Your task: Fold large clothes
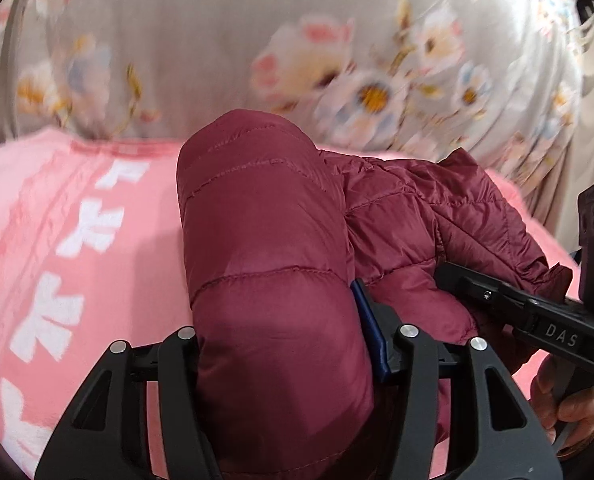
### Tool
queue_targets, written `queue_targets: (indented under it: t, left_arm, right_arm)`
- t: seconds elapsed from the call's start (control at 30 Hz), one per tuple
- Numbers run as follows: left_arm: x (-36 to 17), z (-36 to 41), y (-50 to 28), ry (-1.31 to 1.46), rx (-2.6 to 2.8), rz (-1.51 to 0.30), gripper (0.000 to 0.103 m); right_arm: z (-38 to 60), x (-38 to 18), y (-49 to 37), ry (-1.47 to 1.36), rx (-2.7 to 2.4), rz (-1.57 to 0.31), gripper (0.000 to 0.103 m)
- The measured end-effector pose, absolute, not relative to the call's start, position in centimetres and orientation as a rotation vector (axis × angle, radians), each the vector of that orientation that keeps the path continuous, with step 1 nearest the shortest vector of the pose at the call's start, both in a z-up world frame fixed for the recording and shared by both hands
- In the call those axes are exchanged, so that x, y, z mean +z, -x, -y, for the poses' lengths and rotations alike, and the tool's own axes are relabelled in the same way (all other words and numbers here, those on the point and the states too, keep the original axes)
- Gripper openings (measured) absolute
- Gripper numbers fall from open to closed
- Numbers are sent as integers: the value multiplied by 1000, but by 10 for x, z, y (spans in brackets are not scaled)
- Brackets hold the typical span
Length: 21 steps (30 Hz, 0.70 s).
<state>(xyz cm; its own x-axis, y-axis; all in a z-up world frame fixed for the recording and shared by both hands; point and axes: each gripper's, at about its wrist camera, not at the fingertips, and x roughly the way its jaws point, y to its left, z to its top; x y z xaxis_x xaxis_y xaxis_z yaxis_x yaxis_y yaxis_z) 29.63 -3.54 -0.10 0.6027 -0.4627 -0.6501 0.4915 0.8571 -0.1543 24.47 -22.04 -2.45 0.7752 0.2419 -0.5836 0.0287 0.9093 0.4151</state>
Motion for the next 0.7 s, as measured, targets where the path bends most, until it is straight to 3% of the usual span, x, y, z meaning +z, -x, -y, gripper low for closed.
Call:
queue_targets:
  t: [0.2, 0.3, 0.43, 0.57, 0.6, 0.7]
  left_arm:
    - [-34, 25, -301, -48, -522, -772, 62]
    - [-36, 27, -305, -57, -488, -801, 69]
    - [-30, 13, -302, -11, -424, -884, 72]
    - [-2, 0, -278, -82, -246, -872, 76]
    - [6, 3, -271, -120, -192, -863, 76]
    - [21, 19, -259, -176, -116, -842, 76]
  right_arm:
    - [227, -57, -246, -469, 98, -736, 37]
    - [227, -59, -247, -464, 80, -775, 49]
    - [232, -40, -221, -423, 21, -823, 61]
    - [248, -3, -173, -405, -105, -746, 65]
    - [247, 4, -169, -407, -109, -738, 62]
    - [232, 16, -170, -371, -107, -759, 13]
